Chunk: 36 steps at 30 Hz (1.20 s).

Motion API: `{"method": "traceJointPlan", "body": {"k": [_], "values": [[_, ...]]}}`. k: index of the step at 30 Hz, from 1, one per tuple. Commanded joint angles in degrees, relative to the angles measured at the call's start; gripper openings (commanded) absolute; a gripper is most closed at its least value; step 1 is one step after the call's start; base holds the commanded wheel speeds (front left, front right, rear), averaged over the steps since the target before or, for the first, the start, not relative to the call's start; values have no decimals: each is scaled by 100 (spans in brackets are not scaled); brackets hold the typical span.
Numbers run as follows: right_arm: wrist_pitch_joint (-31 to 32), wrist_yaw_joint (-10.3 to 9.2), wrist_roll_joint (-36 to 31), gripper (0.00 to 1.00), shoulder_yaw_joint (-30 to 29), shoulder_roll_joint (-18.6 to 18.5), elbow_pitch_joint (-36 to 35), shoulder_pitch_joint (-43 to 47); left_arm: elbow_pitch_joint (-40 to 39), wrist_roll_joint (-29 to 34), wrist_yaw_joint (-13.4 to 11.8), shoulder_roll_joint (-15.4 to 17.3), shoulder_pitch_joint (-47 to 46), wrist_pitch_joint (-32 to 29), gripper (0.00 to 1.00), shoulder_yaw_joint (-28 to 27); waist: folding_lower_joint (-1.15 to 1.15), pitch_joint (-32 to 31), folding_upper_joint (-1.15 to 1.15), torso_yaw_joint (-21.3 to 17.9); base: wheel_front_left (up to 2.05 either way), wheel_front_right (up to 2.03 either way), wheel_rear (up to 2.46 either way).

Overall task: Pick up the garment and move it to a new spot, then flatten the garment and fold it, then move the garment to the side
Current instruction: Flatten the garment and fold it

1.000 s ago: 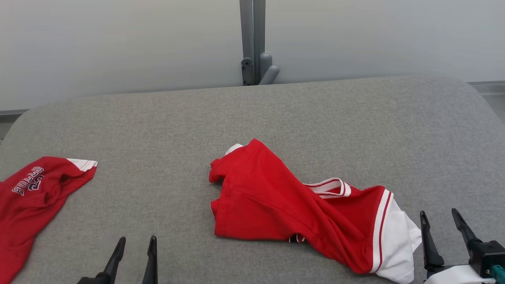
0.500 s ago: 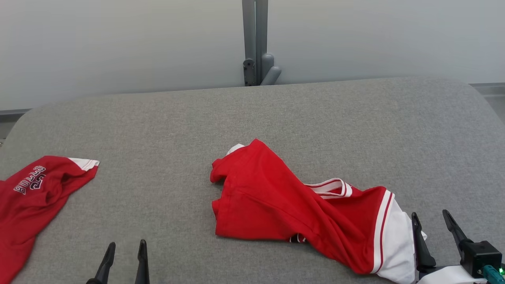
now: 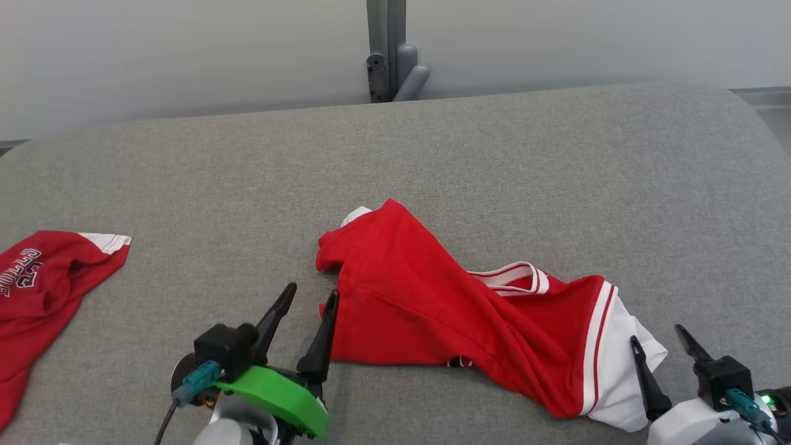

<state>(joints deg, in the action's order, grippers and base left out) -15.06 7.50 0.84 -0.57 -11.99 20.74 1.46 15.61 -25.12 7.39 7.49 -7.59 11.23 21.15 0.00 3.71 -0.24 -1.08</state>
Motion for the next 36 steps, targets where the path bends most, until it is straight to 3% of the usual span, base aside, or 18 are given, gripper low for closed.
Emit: {"method": "traceJointPlan", "body": {"k": [1, 8, 24, 25, 27, 28, 30, 36], "values": [[-17, -2, 47, 100, 133, -47, 148, -119, 95, -189, 16, 57, -203, -59, 100, 81, 0, 149, 24, -150, 0, 0, 0], [-17, -3, 266, 100, 543, -146, 651, -609, 712, -978, 17, 306, -960, -444, 100, 794, 0, 277, 24, -312, 0, 0, 0], [-17, -3, 443, 100, 585, -71, 640, -579, 1279, -2037, 18, 655, -1453, -287, 100, 1662, 0, 272, 24, -396, 0, 0, 0], [-17, -3, 441, 100, 587, -69, 633, -582, 1300, -2040, 18, 667, -1484, -251, 89, 1707, 0, 270, 24, -406, 0, 0, 0], [-17, -3, 442, 100, 595, -70, 627, -583, 1336, -2100, 18, 695, -1540, -182, 45, 1799, 0, 270, 24, -420, 0, 0, 0], [-17, -3, 444, 100, 592, -69, 619, -580, 1350, -2130, 18, 706, -1568, -151, 34, 1847, 0, 269, 24, -422, 0, 0, 0], [-17, -3, 449, 100, 580, -68, 614, -567, 1360, -2194, 18, 724, -1602, -112, 0, 1948, 0, 265, 24, -428, 0, 0, 0], [-17, -3, 446, 100, 554, -56, 604, -530, 1508, -2351, 18, 786, -1678, 6, 0, 2147, 0, 238, 24, -451, 0, 0, 0]]}}
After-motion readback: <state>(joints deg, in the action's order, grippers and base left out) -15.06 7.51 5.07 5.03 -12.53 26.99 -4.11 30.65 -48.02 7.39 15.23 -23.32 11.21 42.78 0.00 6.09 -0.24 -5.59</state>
